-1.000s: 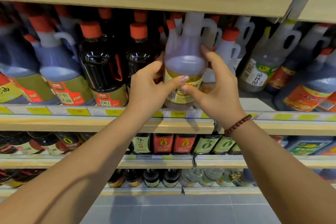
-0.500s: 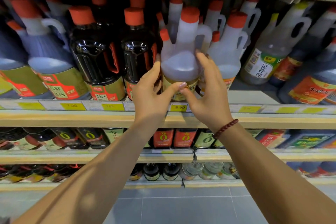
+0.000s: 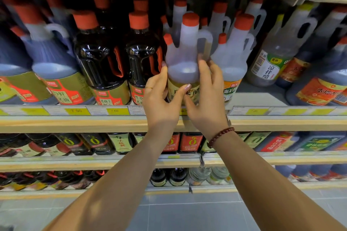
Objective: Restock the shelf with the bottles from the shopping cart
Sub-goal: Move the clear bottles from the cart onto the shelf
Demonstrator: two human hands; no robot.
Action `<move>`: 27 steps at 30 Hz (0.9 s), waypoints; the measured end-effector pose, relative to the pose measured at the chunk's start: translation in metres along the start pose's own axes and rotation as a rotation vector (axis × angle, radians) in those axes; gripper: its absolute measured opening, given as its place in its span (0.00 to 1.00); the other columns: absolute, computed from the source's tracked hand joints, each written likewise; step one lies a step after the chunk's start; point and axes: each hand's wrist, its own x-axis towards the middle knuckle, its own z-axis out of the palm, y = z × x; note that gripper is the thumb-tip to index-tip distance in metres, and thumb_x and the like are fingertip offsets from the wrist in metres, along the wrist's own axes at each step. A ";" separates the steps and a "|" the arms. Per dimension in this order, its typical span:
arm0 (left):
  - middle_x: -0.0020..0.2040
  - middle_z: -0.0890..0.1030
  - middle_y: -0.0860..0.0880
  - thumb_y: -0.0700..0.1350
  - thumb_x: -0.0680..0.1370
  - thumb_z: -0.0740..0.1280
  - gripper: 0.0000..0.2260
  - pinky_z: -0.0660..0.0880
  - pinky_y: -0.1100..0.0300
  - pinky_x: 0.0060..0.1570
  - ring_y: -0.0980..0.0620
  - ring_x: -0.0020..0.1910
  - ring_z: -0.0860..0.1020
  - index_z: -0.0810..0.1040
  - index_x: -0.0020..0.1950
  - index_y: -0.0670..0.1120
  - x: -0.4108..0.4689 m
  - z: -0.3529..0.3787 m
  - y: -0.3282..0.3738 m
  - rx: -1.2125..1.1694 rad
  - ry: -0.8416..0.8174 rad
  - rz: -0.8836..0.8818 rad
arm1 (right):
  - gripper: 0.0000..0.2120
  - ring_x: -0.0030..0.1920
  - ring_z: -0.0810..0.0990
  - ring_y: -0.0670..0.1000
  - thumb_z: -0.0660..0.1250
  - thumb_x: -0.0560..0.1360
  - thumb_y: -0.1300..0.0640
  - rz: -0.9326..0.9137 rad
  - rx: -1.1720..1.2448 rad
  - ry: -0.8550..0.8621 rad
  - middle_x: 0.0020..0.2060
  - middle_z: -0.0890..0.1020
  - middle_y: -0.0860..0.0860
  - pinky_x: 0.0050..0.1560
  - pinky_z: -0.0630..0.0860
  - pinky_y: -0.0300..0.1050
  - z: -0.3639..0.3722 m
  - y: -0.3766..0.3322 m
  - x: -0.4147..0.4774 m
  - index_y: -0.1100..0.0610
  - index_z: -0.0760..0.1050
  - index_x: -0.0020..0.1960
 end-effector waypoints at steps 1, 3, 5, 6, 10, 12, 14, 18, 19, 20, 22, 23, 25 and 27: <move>0.54 0.74 0.52 0.43 0.71 0.74 0.29 0.77 0.60 0.52 0.68 0.47 0.73 0.69 0.71 0.43 0.001 -0.001 0.000 0.006 -0.008 -0.005 | 0.39 0.72 0.57 0.56 0.68 0.71 0.63 0.004 -0.011 -0.001 0.71 0.58 0.57 0.71 0.60 0.48 0.000 -0.001 0.000 0.53 0.51 0.75; 0.55 0.74 0.53 0.42 0.72 0.73 0.29 0.77 0.60 0.52 0.67 0.48 0.73 0.68 0.71 0.45 0.002 -0.004 -0.002 0.025 -0.042 0.007 | 0.41 0.72 0.58 0.55 0.70 0.71 0.63 0.009 -0.024 -0.025 0.69 0.59 0.56 0.70 0.61 0.46 -0.002 0.000 0.001 0.52 0.49 0.76; 0.57 0.73 0.54 0.41 0.74 0.71 0.28 0.77 0.61 0.54 0.67 0.50 0.73 0.66 0.72 0.46 0.003 -0.009 -0.005 0.066 -0.099 0.039 | 0.43 0.69 0.62 0.54 0.72 0.70 0.62 0.007 -0.065 -0.082 0.65 0.61 0.55 0.67 0.63 0.42 -0.008 0.001 0.004 0.52 0.49 0.75; 0.58 0.73 0.54 0.41 0.74 0.71 0.28 0.76 0.62 0.55 0.68 0.52 0.73 0.65 0.73 0.47 0.003 -0.012 -0.006 0.091 -0.123 0.055 | 0.43 0.66 0.64 0.53 0.73 0.69 0.62 -0.005 -0.104 -0.113 0.63 0.61 0.54 0.66 0.65 0.41 -0.013 0.001 0.006 0.52 0.50 0.75; 0.60 0.72 0.54 0.37 0.75 0.69 0.28 0.74 0.69 0.55 0.68 0.54 0.71 0.65 0.73 0.47 0.007 -0.018 -0.002 0.167 -0.182 0.062 | 0.43 0.51 0.69 0.51 0.75 0.67 0.61 -0.056 -0.237 -0.211 0.57 0.63 0.54 0.57 0.73 0.43 -0.028 -0.002 0.014 0.56 0.52 0.74; 0.60 0.72 0.53 0.35 0.75 0.69 0.27 0.75 0.66 0.57 0.64 0.56 0.71 0.66 0.72 0.47 0.009 -0.023 0.001 0.205 -0.205 0.088 | 0.43 0.47 0.69 0.50 0.74 0.68 0.61 -0.051 -0.262 -0.246 0.56 0.64 0.54 0.54 0.74 0.44 -0.034 -0.006 0.017 0.55 0.52 0.74; 0.61 0.71 0.50 0.34 0.75 0.68 0.26 0.76 0.58 0.59 0.61 0.59 0.70 0.68 0.71 0.47 0.011 -0.029 0.004 0.243 -0.223 0.158 | 0.40 0.47 0.71 0.52 0.73 0.70 0.59 -0.043 -0.285 -0.240 0.57 0.67 0.55 0.54 0.74 0.47 -0.040 -0.007 0.020 0.55 0.54 0.74; 0.69 0.68 0.41 0.33 0.72 0.70 0.26 0.69 0.55 0.67 0.51 0.67 0.68 0.71 0.69 0.45 0.024 -0.037 0.003 0.430 -0.290 0.368 | 0.33 0.50 0.76 0.58 0.71 0.71 0.55 -0.058 -0.334 -0.170 0.57 0.70 0.57 0.50 0.76 0.51 -0.042 -0.011 0.019 0.56 0.60 0.72; 0.70 0.67 0.40 0.34 0.72 0.71 0.27 0.64 0.60 0.69 0.47 0.69 0.67 0.71 0.69 0.44 0.027 -0.038 0.001 0.484 -0.312 0.407 | 0.32 0.49 0.76 0.59 0.71 0.72 0.54 -0.064 -0.368 -0.161 0.57 0.70 0.57 0.49 0.75 0.51 -0.040 -0.013 0.018 0.57 0.61 0.71; 0.71 0.67 0.40 0.34 0.71 0.71 0.27 0.60 0.64 0.70 0.45 0.70 0.65 0.71 0.69 0.44 0.030 -0.039 -0.001 0.517 -0.329 0.427 | 0.31 0.49 0.77 0.60 0.71 0.72 0.53 -0.065 -0.393 -0.149 0.57 0.70 0.58 0.48 0.75 0.51 -0.037 -0.014 0.017 0.58 0.62 0.70; 0.71 0.67 0.40 0.33 0.71 0.71 0.27 0.58 0.64 0.70 0.44 0.71 0.64 0.71 0.69 0.44 0.032 -0.040 -0.002 0.530 -0.343 0.432 | 0.29 0.48 0.77 0.61 0.71 0.72 0.52 -0.057 -0.405 -0.117 0.56 0.71 0.58 0.47 0.76 0.52 -0.032 -0.016 0.018 0.59 0.65 0.68; 0.71 0.67 0.39 0.33 0.71 0.71 0.27 0.60 0.61 0.70 0.43 0.71 0.65 0.71 0.69 0.43 0.032 -0.040 -0.002 0.524 -0.345 0.432 | 0.29 0.47 0.77 0.61 0.71 0.71 0.52 -0.050 -0.402 -0.101 0.55 0.71 0.59 0.47 0.76 0.52 -0.031 -0.016 0.019 0.59 0.66 0.67; 0.70 0.67 0.39 0.32 0.71 0.70 0.27 0.65 0.55 0.69 0.43 0.70 0.66 0.71 0.69 0.42 0.032 -0.041 -0.002 0.511 -0.345 0.434 | 0.28 0.47 0.77 0.60 0.71 0.71 0.52 -0.044 -0.392 -0.084 0.54 0.72 0.58 0.48 0.77 0.52 -0.028 -0.016 0.020 0.60 0.67 0.66; 0.67 0.70 0.40 0.32 0.71 0.70 0.27 0.69 0.51 0.67 0.44 0.69 0.68 0.70 0.69 0.42 0.031 -0.041 -0.002 0.495 -0.351 0.418 | 0.28 0.47 0.76 0.59 0.72 0.71 0.52 -0.042 -0.374 -0.075 0.53 0.72 0.58 0.49 0.75 0.50 -0.026 -0.016 0.018 0.59 0.67 0.66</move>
